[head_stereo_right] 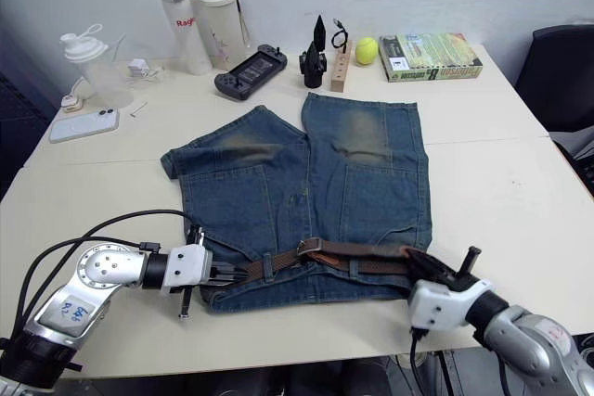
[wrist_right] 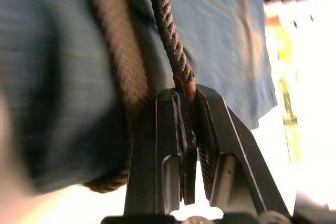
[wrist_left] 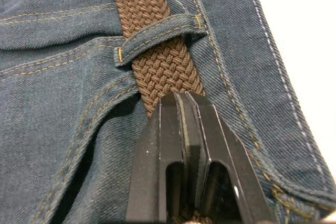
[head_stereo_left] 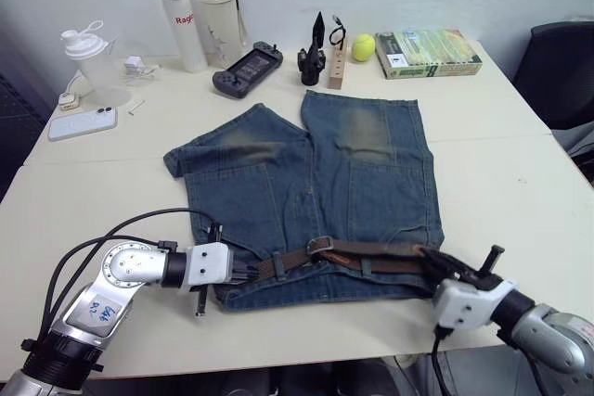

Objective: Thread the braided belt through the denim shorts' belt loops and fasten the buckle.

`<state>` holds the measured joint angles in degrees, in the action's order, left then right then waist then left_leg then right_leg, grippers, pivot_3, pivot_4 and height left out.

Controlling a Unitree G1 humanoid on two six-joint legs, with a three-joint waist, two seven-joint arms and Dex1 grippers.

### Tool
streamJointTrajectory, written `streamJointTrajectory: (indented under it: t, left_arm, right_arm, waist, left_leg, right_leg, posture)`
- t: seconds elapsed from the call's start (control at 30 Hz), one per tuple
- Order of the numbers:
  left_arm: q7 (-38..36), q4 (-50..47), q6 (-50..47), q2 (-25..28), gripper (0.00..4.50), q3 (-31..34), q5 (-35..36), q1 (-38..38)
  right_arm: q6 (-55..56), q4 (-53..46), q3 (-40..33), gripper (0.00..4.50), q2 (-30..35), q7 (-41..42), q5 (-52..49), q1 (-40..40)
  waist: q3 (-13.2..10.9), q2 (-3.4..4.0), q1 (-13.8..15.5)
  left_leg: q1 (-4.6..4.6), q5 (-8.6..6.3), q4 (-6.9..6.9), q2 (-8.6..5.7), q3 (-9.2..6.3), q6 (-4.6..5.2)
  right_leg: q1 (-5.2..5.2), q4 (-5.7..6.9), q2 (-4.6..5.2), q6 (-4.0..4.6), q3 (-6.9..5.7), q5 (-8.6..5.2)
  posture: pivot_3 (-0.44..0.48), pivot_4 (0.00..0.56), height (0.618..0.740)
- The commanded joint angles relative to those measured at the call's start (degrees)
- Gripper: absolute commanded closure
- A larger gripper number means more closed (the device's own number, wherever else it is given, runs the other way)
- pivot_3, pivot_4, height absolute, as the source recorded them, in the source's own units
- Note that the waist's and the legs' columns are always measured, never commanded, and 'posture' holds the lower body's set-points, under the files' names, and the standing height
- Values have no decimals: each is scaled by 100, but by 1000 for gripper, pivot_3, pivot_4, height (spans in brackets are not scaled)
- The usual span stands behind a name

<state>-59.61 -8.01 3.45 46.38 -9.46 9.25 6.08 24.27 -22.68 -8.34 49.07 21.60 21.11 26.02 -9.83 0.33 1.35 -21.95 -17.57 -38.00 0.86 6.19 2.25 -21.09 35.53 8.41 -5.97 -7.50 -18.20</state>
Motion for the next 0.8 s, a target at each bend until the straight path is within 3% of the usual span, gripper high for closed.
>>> streamJointTrajectory:
  t: [0.03, 0.47, 0.63, 0.73, 0.8]
  left_arm:
    - [135, 565, 32, 86, 4381, 53, -387, -38]
    - [453, 852, 1145, 175, 4381, 345, -475, -438]
    - [615, 756, 1136, 50, 4381, 567, -181, -574]
    - [615, 410, 784, -5, 3468, 748, 212, -631]
    - [591, 187, 537, -10, 2602, 877, 478, -700]
  right_arm:
    - [285, 202, -80, 4500, 99, 131, 112, 98]
    - [43, 402, 131, 4500, -105, 338, 249, -381]
    - [-57, 320, 148, 4500, -193, 430, 59, -425]
    - [-443, 143, 118, 3204, -326, 707, -487, -480]
    - [-711, -41, 156, 2300, -324, 976, -825, -445]
  waist:
    - [2, 3, -2]
    - [2, 3, -11]
    - [2, 3, -24]
    - [1, 1, -28]
    - [-1, -2, -40]
  left_leg:
    - [1, 0, 0, 0, 1, 0]
    - [1, -2, 1, 6, 7, -4]
    - [1, -4, 2, 10, 9, -7]
    - [-2, -5, 2, 15, 10, -8]
    - [-2, -5, 2, 15, 11, -8]
  right_leg:
    - [-2, 1, 0, 0, 2, 0]
    - [-13, 9, 1, 12, 8, -6]
    - [-16, 11, -2, 14, 8, -8]
    - [-21, 14, -6, 17, 9, -9]
    - [-22, 14, -6, 17, 10, -9]
  posture:
    - [0, 150, 724]
    - [0, 150, 724]
    - [0, 150, 724]
    - [0, 150, 724]
    - [0, 150, 724]
